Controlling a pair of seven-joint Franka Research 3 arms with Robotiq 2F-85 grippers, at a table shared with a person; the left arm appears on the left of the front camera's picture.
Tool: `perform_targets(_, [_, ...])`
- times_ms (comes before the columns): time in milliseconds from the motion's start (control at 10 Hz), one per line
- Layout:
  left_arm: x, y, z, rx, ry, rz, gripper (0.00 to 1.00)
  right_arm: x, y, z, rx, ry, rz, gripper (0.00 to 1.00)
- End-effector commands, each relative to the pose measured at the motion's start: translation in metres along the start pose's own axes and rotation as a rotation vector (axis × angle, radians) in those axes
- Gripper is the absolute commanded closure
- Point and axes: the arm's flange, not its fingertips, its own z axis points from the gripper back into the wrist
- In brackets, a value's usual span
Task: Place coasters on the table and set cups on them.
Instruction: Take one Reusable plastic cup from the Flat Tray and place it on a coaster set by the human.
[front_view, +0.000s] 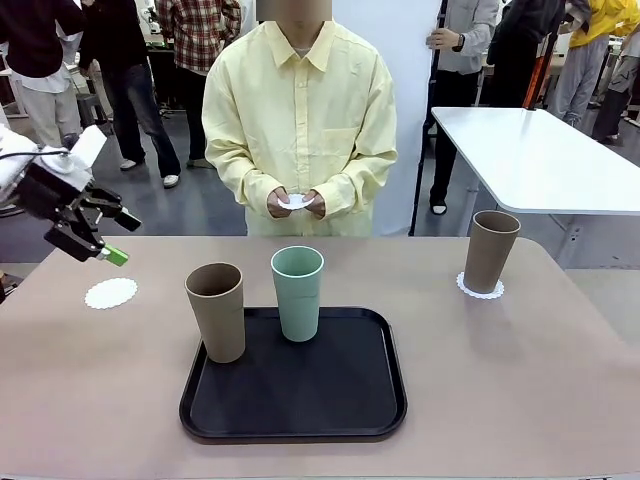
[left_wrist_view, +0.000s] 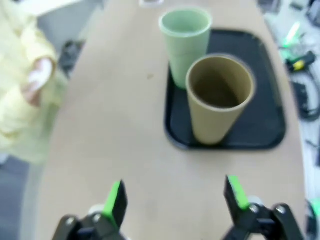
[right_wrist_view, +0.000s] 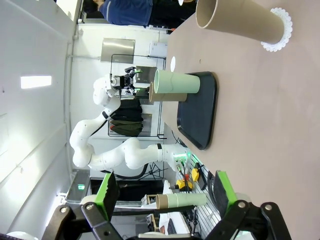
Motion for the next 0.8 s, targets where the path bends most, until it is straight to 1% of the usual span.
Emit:
perform_targets(0, [-0.032,0.000,-0.001,-0.075,-0.187,0.005,0.00,-0.001,0.000,0.000,-0.003,0.005,-0.002,0.00])
perform_targets(100, [-0.047,0.000,-0.005,-0.089,-0.266,0.024,0.00,-0.001,0.000,0.000,-0.003,0.005,-0.002,0.00])
perform_targets(200, [-0.058,0.001,-0.007,-0.113,-0.322,0.050,0.00,-0.001,0.000,0.000,-0.003,0.005,-0.002,0.00])
perform_targets(400, [-0.054,-0.003,-0.024,-0.104,-0.308,0.041,0.00,-0.001,0.000,0.000,-0.003,0.005,-0.002,0.00])
perform_targets(500, [-0.042,-0.005,-0.030,-0.074,-0.233,0.089,0.00,-0.001,0.000,0.000,-0.003,0.005,-0.002,0.00])
perform_targets(600, [-0.063,-0.009,-0.016,-0.118,-0.310,0.063,0.00,-0.001,0.000,0.000,-0.003,0.005,-0.002,0.00])
perform_targets(700, [-0.063,-0.009,-0.016,-0.118,-0.310,0.063,0.00,-0.001,0.000,0.000,-0.003,0.005,-0.002,0.00])
